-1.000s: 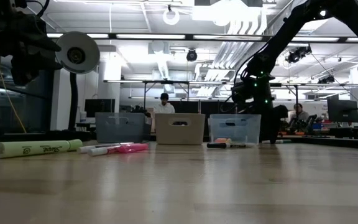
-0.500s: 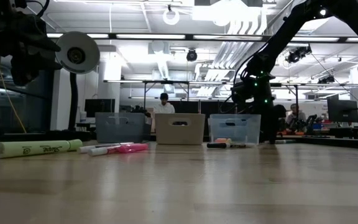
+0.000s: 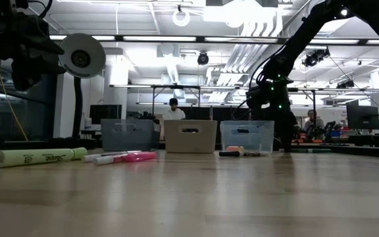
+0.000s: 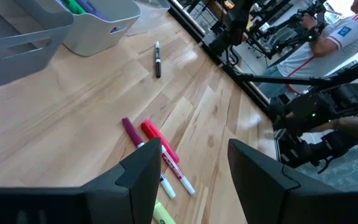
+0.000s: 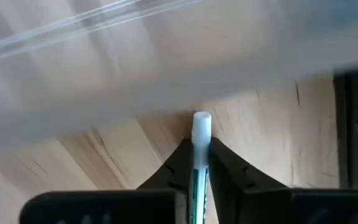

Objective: Pick & Place Markers
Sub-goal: Put the green marker into the black bin

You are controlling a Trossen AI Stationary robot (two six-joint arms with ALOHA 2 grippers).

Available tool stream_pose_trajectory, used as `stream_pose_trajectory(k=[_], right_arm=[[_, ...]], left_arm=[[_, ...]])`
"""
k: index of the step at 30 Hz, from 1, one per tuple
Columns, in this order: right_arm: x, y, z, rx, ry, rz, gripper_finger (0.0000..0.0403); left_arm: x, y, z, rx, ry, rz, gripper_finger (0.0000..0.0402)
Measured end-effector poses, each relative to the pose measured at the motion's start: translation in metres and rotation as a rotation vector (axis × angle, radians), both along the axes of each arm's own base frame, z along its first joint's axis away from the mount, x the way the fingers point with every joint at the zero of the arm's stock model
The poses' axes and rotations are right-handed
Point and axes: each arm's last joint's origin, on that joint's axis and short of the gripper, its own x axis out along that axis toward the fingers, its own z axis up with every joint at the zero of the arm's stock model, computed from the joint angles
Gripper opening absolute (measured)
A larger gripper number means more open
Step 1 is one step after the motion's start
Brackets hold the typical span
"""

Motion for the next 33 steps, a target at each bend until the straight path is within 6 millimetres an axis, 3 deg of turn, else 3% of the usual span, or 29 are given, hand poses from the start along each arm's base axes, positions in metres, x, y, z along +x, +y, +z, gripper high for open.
stream_pose_trajectory(k=[11,27,33], right_arm=[[0.002,0.005,0.012,0.004,-0.067,-0.278,0.0012],[0.004,0.015,0.02,-0.005,-0.003,-0.242,0.0013],[0.002,0.018,0.036,-0.035,-0.015,-0.24,0.0012]], left_arm=[[0.0,0.0,0.0,0.001,0.0,0.0,0.0183],[0.0,0.0,0.0,0.0,0.0,-0.013,0.0183],[0.0,0.0,0.0,0.0,0.0,-0.013,0.0183]])
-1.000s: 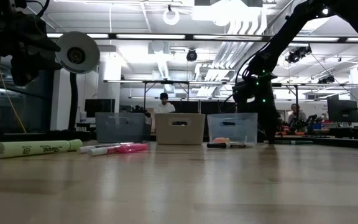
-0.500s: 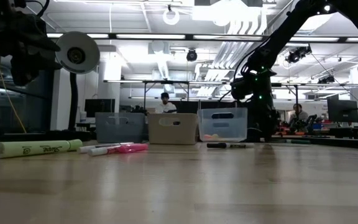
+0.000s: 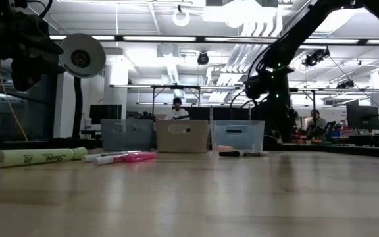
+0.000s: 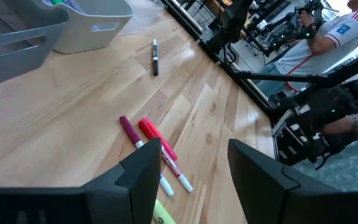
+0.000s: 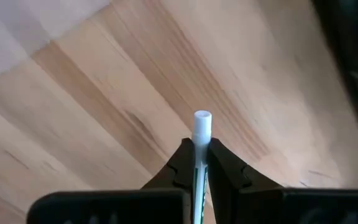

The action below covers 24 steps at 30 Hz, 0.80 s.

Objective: Pick & Place Markers
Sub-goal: Put the green marker into the black bin

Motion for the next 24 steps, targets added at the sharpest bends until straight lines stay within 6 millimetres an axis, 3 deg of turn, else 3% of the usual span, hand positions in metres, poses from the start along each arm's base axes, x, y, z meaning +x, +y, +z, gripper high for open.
stream_pose_trajectory(k=[14,24], right_arm=[[-0.017,0.023,0.075,-0.151,-0.147,-0.105,0.0015],[-0.02,0.056,0.125,-0.234,-0.357,-0.116,0.0018]], left_arm=[[0.001,0.001,0.005,0.026,-0.049,0.013,0.0183],[0.022,0.002,0.027,0.172,-0.202,0.064,0.0183]])
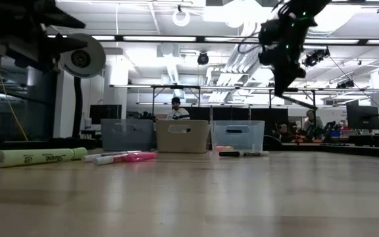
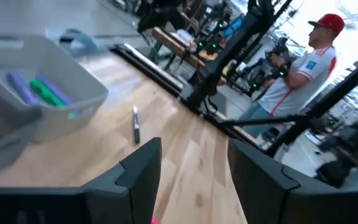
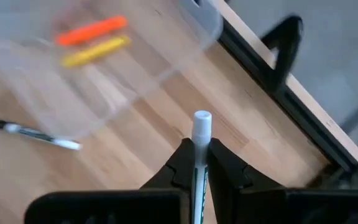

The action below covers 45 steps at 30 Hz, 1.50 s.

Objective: Pick & Place Markers
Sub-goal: Put the green marker into the black bin

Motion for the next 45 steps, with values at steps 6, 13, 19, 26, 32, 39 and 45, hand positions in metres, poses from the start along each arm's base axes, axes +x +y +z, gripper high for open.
stream_pose_trajectory(k=[6,13,19,26,32,39,45], right_arm=[[0.01,0.021,0.024,-0.068,-0.161,0.04,0.0016],[0.031,0.044,0.045,-0.142,-0.343,0.135,0.0018],[0.056,0.062,0.057,-0.159,-0.526,0.243,0.0019],[0.082,0.084,0.074,-0.215,-0.732,0.361,0.0018],[0.096,0.105,0.086,-0.248,-0.863,0.472,0.0019],[0.106,0.125,0.098,-0.271,-0.983,0.578,0.002],[0.112,0.142,0.105,-0.276,-1.066,0.656,0.0019]], left_arm=[[0.024,0.0,0.003,0.045,0.006,0.007,0.0183],[0.053,0.0,0.007,0.058,-0.051,0.013,0.0183],[0.077,0.0,0.024,0.106,-0.133,0.027,0.0183],[0.11,0.0,0.051,0.22,-0.088,0.066,0.0183],[0.137,0.002,0.073,0.294,-0.067,0.116,0.0183],[0.167,0.001,0.096,0.363,-0.068,0.126,0.0183],[0.194,0.001,0.101,0.383,-0.047,0.129,0.0183]])
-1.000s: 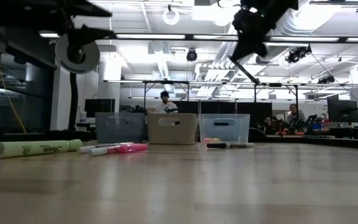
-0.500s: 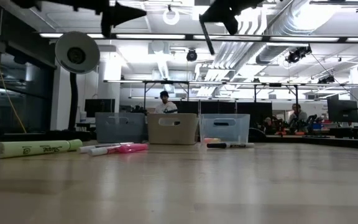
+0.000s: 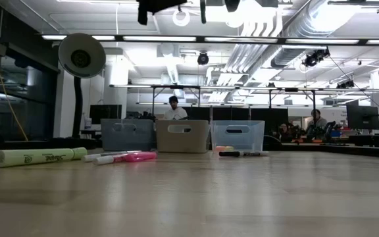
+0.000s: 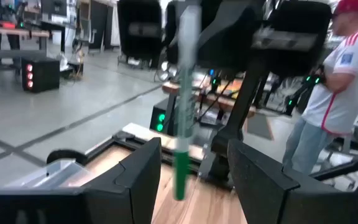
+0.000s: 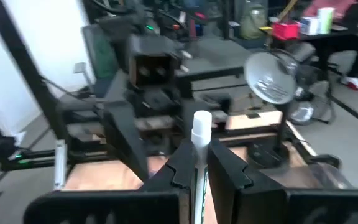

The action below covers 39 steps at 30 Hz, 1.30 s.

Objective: Pick & Place Markers
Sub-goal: Put the green marker into the black bin

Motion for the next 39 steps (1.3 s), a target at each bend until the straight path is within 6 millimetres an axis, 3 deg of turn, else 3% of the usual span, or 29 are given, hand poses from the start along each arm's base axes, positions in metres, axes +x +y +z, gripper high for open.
stream_pose_trajectory(k=[5,10,32,39], right_arm=[[0.002,0.01,0.0,-0.006,-0.006,0.061,0.0021],[0.003,0.015,0.0,-0.056,-0.01,0.084,0.0019],[0.023,0.024,-0.003,-0.055,-0.095,0.123,0.0019],[0.023,0.023,-0.002,-0.055,-0.104,0.122,0.0025]], left_arm=[[0.014,0.0,0.005,0.0,-0.007,0.001,0.0183],[0.014,-0.002,0.017,0.005,-0.043,-0.061,0.0183],[0.015,-0.002,0.014,-0.001,-0.03,-0.074,0.0182],[0.015,-0.003,0.014,-0.004,-0.024,-0.101,0.0141]])
